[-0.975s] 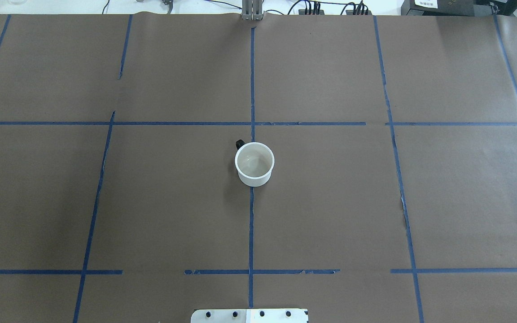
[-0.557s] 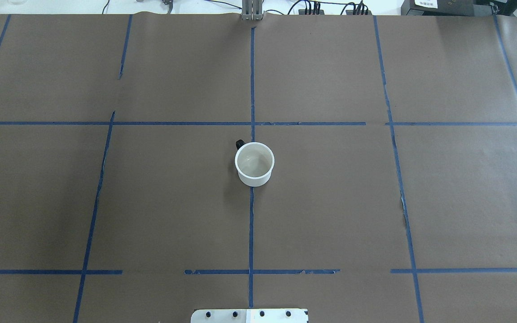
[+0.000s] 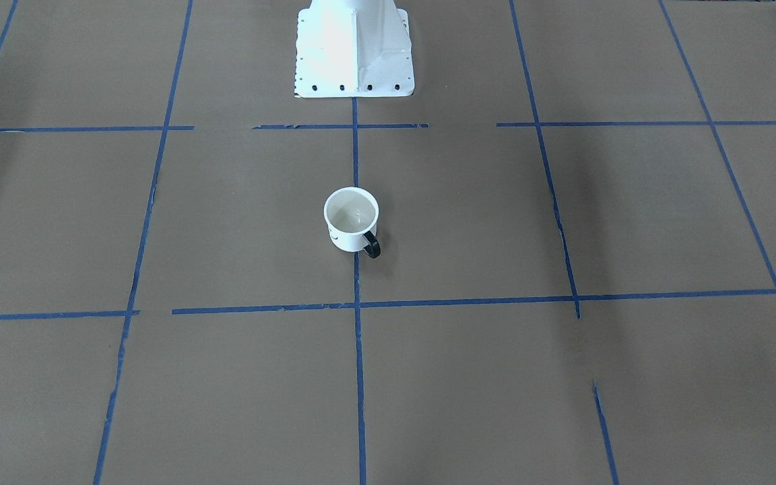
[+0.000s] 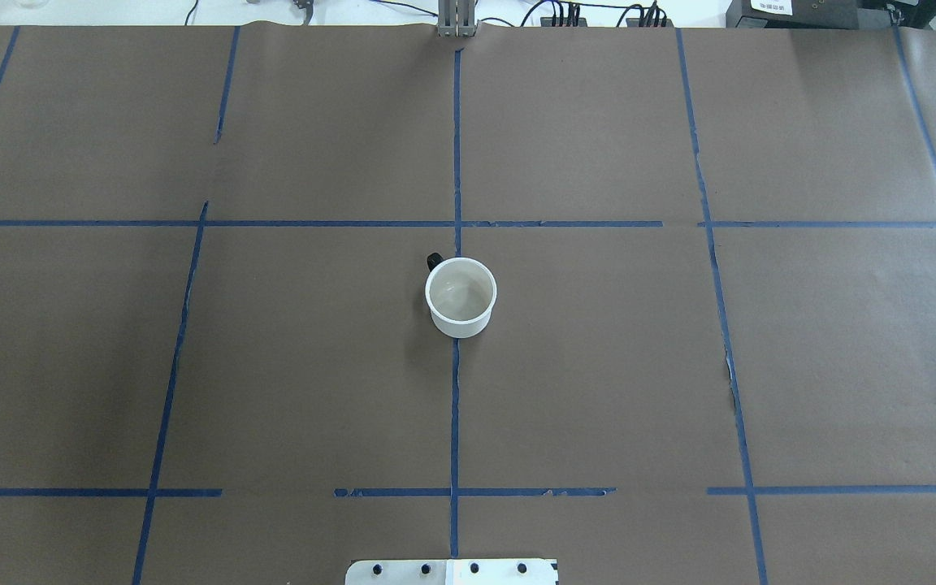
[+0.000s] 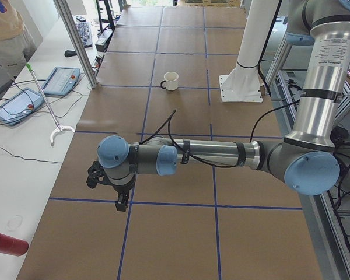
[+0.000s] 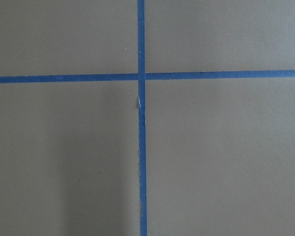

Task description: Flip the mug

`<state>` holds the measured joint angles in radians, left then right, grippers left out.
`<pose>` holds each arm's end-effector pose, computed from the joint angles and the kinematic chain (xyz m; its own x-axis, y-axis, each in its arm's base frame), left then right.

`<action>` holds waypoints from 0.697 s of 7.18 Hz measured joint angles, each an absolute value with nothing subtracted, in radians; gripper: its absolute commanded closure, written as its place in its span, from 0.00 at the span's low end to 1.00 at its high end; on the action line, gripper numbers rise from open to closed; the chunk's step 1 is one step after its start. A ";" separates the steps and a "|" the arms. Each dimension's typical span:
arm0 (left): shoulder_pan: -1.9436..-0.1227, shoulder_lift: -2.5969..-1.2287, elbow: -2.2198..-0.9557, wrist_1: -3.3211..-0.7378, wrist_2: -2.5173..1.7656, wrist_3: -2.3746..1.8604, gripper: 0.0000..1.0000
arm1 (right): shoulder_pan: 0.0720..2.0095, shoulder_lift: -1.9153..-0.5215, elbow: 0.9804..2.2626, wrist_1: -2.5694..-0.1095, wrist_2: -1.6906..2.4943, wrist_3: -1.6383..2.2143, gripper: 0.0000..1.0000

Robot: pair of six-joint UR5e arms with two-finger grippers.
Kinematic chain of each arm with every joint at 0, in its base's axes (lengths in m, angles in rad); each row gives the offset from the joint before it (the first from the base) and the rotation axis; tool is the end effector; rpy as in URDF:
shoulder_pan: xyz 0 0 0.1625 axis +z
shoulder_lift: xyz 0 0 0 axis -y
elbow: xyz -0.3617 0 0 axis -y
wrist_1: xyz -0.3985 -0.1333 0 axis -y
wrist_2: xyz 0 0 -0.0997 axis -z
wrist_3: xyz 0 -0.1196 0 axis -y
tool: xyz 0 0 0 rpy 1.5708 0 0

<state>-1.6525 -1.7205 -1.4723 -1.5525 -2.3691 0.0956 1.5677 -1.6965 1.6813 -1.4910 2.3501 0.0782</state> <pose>-0.0927 -0.5486 0.5799 0.7021 0.0618 -0.7094 0.0146 0.9948 0.1011 0.0478 -0.4582 0.6059 0.7093 0.0305 0.7042 -0.0525 0.9986 0.0096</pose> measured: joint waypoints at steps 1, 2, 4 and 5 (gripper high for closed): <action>-1.649 -1.721 -1.476 -1.552 -2.355 0.092 0.00 | 1.568 -1.697 1.681 -1.491 2.350 0.078 0.00; -1.648 -1.720 -1.480 -1.550 -2.349 0.091 0.00 | 1.568 -1.697 1.681 -1.491 2.350 0.078 0.00; -1.647 -1.714 -1.488 -1.528 -2.347 0.091 0.00 | 1.568 -1.697 1.681 -1.491 2.350 0.078 0.00; -1.646 -1.713 -1.494 -1.505 -2.346 0.092 0.00 | 1.568 -1.697 1.681 -1.491 2.350 0.078 0.00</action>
<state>-1.6460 -1.7128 -1.4941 -1.5047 -2.3461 0.0918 1.5677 -1.6966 1.6812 -1.4910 2.3501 0.0783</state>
